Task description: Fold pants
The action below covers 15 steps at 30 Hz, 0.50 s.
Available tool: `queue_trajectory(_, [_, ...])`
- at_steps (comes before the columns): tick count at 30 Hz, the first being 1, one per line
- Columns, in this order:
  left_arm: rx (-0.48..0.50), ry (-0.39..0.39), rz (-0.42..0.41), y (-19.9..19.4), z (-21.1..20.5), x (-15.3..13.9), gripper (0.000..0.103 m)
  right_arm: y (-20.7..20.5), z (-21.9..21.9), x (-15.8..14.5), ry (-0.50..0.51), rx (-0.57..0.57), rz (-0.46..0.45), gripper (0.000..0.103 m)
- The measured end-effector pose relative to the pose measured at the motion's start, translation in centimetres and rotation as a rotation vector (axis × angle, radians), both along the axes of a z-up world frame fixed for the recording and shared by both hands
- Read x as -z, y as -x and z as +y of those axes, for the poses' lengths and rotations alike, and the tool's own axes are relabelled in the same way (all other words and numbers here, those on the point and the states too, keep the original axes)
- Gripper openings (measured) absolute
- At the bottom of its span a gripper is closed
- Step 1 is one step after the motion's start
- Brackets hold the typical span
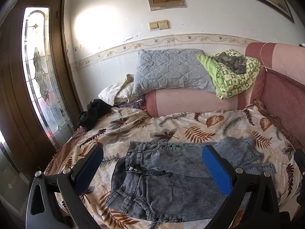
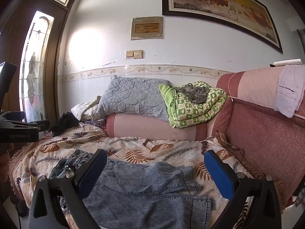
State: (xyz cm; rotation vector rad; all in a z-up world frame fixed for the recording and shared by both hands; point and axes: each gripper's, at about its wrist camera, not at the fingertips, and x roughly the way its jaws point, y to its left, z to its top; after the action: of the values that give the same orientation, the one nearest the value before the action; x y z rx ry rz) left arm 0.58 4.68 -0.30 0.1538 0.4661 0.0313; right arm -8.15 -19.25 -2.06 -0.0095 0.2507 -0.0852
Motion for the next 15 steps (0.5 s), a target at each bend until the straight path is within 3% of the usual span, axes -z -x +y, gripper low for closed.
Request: queue_trajectory(15, [-0.048, 0.010, 0.034, -1.4, 2.1, 1.3, 0.103, -1.5, 0.3, 1.1, 0.010, -0.001, 0.045, 0.103])
